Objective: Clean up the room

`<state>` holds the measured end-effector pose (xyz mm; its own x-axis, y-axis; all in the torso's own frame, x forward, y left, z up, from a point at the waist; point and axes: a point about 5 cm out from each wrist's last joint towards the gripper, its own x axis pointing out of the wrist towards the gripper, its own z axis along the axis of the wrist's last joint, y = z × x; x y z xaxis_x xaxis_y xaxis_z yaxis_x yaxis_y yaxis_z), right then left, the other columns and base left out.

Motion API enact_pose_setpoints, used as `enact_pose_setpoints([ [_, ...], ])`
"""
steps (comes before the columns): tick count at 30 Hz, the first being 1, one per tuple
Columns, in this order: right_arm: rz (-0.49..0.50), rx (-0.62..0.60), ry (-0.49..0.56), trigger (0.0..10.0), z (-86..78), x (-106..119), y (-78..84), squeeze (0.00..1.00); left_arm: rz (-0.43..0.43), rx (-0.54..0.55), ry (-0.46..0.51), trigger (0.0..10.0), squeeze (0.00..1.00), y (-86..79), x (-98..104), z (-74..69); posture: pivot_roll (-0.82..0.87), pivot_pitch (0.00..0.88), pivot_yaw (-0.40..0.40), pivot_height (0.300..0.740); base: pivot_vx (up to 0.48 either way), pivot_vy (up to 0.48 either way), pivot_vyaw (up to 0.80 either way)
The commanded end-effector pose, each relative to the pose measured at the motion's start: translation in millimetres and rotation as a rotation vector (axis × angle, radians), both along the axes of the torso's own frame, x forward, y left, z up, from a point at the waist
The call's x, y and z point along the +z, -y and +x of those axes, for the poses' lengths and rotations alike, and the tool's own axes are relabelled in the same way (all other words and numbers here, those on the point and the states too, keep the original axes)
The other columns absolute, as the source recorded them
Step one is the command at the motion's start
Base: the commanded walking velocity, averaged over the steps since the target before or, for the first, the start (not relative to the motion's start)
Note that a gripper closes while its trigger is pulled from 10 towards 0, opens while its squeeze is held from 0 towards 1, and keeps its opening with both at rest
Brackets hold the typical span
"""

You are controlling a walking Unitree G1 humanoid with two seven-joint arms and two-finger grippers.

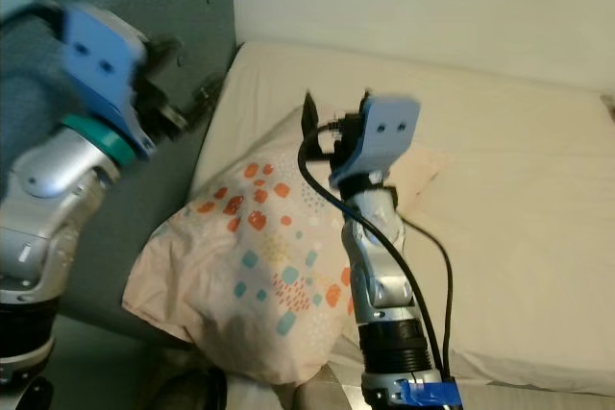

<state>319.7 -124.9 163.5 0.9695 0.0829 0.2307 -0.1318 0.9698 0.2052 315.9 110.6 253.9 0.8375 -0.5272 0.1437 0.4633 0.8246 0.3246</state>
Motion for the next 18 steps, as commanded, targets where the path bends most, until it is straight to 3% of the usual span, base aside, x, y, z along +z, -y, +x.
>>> enact_pose_setpoints([
  [1,0.037,-0.036,-0.102,10.0,-1.9,-20.4,7.5,0.00,0.021,-0.018,-0.090,10.0,0.00,5.5,-15.2,4.5,-0.01,0.159,0.010,0.740,0.000,0.000,0.00],
  [2,0.037,-0.036,-0.102,10.0,-1.9,-20.4,7.5,0.00,0.021,-0.018,-0.090,10.0,0.00,5.5,-15.2,4.5,-0.01,0.159,0.010,0.740,0.000,0.000,0.00],
  [6,0.123,-0.170,-0.300,10.0,-9.4,-66.6,30.4,0.00,0.055,-0.080,-0.349,10.0,0.00,45.3,-57.4,28.4,-0.03,0.180,0.021,0.740,0.000,0.000,0.00],
  [9,0.131,-0.122,-0.304,10.0,-6.3,-68.3,29.8,0.00,0.058,-0.044,-0.426,10.0,0.00,54.0,-70.5,39.1,-0.03,0.201,0.029,0.740,0.000,0.000,0.00],
  [14,0.120,-0.090,-0.299,10.0,-0.7,-66.9,28.0,0.00,0.093,0.007,-0.486,10.0,0.00,56.4,-83.8,47.1,-0.03,0.214,0.034,0.740,0.000,0.000,0.00],
  [17,0.109,-0.095,-0.343,10.0,14.5,-71.0,27.7,0.00,0.150,0.137,-0.565,10.0,0.00,42.3,-112.2,56.6,-0.02,0.255,0.045,0.740,0.000,0.000,0.00],
  [18,0.109,-0.095,-0.343,10.0,14.5,-71.0,27.7,0.00,0.150,0.137,-0.565,10.0,0.00,42.3,-112.2,56.6,-0.02,0.255,0.045,0.740,0.000,0.000,0.00],
])
